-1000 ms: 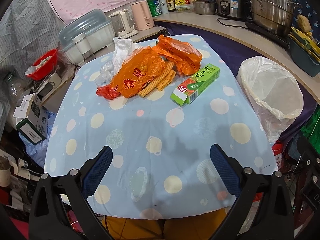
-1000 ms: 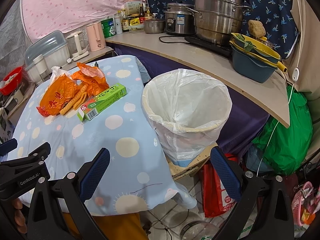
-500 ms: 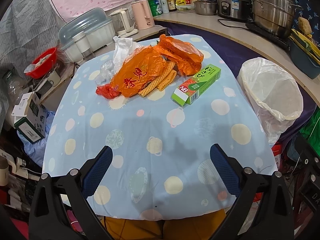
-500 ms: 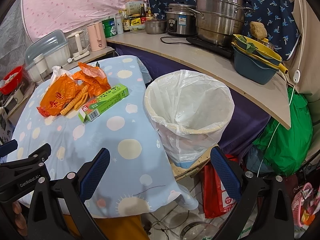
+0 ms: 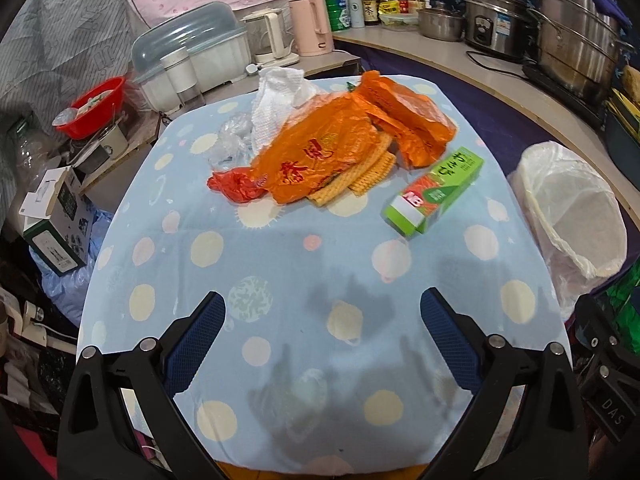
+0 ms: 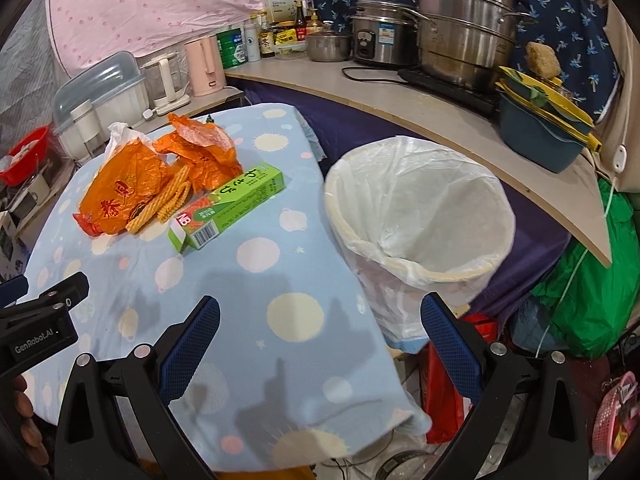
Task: Collect trash
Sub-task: 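Grasp the green wasabi box with the right gripper while the left gripper grasps the orange bag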
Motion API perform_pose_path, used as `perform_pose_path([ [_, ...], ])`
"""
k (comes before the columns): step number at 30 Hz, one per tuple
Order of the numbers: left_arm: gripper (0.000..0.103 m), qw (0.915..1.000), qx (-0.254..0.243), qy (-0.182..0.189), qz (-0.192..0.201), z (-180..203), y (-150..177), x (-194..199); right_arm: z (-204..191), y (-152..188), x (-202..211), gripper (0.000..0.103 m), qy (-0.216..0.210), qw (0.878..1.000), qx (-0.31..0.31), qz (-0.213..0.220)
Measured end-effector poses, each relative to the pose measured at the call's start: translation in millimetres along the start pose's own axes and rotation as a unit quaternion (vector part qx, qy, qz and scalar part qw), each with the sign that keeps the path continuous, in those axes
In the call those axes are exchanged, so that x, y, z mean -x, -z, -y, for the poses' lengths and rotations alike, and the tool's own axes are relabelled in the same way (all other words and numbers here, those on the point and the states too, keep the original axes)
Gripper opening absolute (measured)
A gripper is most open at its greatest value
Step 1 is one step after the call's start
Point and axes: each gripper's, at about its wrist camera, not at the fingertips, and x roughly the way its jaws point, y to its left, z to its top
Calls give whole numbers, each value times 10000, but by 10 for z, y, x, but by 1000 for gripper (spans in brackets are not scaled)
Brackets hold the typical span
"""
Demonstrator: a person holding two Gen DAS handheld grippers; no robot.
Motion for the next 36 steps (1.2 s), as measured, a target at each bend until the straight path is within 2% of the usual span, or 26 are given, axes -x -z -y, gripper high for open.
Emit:
perform_pose_path([
  [6,94,9999,129,-43,35,-240,-153,-218,-344,-169,-319,96,-301,9995,-111,-41],
  [13,94,9996,264,-74,13,-527,-318,-471,-814,-429,-792,96,-467,9981,-383,-135],
  [25,94,9984,564,-86,26,-872,-674,-862,-1199,-669,-1545,96,-97,9963,-682,-518],
  [31,94,9987,474,168,47,-825,-811,-1037,-1228,-614,-1736,96,40,9949,-677,-741],
  [36,94,9985,340,407,139,-741,-936,-1176,-1121,-524,-1730,95,106,9947,-635,-802],
])
